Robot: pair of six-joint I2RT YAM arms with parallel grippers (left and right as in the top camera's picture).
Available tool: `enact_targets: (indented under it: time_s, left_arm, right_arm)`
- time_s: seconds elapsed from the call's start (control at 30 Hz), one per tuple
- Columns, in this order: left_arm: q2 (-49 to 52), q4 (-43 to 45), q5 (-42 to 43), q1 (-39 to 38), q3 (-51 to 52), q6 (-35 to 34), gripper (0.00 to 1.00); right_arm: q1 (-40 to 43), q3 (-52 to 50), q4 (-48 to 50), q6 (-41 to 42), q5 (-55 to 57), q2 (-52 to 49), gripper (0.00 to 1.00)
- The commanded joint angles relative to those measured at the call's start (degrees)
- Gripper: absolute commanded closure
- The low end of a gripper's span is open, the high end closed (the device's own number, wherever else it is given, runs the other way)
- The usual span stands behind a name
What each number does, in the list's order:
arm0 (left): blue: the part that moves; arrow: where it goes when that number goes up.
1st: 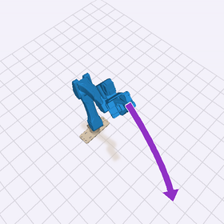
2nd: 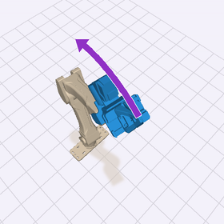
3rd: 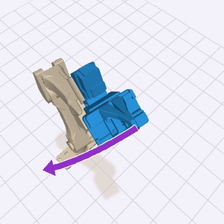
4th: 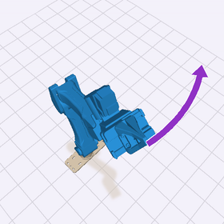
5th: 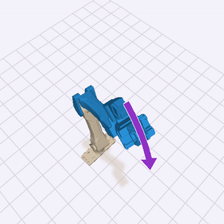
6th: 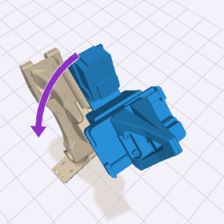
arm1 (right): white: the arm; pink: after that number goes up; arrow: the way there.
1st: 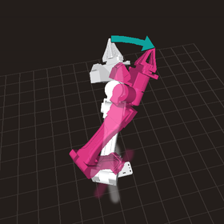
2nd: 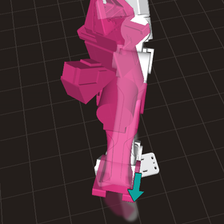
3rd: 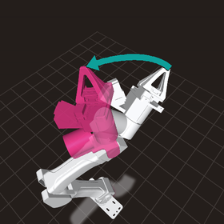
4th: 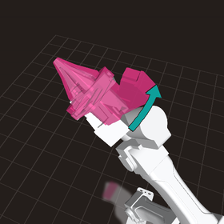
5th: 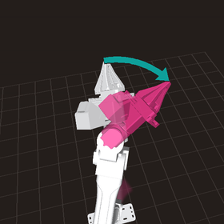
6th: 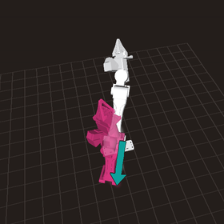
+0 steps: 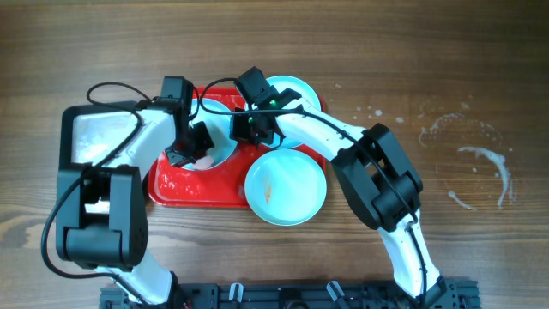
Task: Clean dirty plates on tray and stack at the side
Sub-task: 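Keep scrubbing the plate with the sponge while right gripper holds it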
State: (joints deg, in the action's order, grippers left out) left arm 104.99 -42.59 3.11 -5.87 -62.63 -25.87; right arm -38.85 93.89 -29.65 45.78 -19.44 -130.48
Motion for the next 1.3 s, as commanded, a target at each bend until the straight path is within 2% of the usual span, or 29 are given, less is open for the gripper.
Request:
enact_targets:
  time_s: [0.0, 0.13, 0.3, 0.47, 0.6, 0.77, 0.87, 0.93, 1.07, 1.27]
  left_arm:
    - [3.89, 5.57, -18.08, 1.25, 3.54, -6.86, 0.96]
    - [3.91, 12.7, -17.68, 1.11, 3.54, -10.95, 0.96]
    - [3.91, 19.71, -11.34, -0.42, 3.54, -10.27, 0.96]
    - [3.91, 24.61, 3.67, -3.5, 3.54, 0.46, 0.96]
    - [3.89, 21.07, 10.64, -4.42, 3.54, 6.23, 0.96]
    - [3.89, 7.04, 5.38, -2.73, 3.54, 5.7, 0.96]
    - [3.89, 0.68, -1.46, -1.57, 3.54, 4.76, 0.96]
    - [3.89, -1.9, -9.33, -0.72, 3.54, 1.07, 0.96]
    - [3.89, 1.49, -17.0, 0.39, 3.54, -2.56, 0.96]
    - [3.89, 14.12, -15.41, 0.22, 3.54, -10.86, 0.96]
  right_arm:
    - [-0.17, -2.03, -1.29, -0.79, 4.15, -3.19, 0.96]
    - [-0.17, -2.03, -1.27, -0.79, 4.15, -3.19, 0.96]
    - [-0.17, -2.03, -1.25, -0.83, 4.17, -3.19, 0.96]
    - [-0.17, -2.03, -1.25, -1.38, 4.17, -3.19, 0.96]
    - [-0.17, -2.03, -1.27, -2.08, 3.98, -3.19, 0.96]
    - [-0.17, -2.03, -1.25, -2.12, 3.93, -3.19, 0.96]
    - [-0.17, -2.03, -1.25, -2.12, 3.91, -3.19, 0.96]
    - [-0.17, -2.03, -1.25, -2.1, 3.91, -3.19, 0.96]
    - [-0.17, -2.03, -1.25, -2.1, 3.93, -3.19, 0.96]
    - [-0.17, -2.03, -1.25, -2.12, 3.93, -3.19, 0.96]
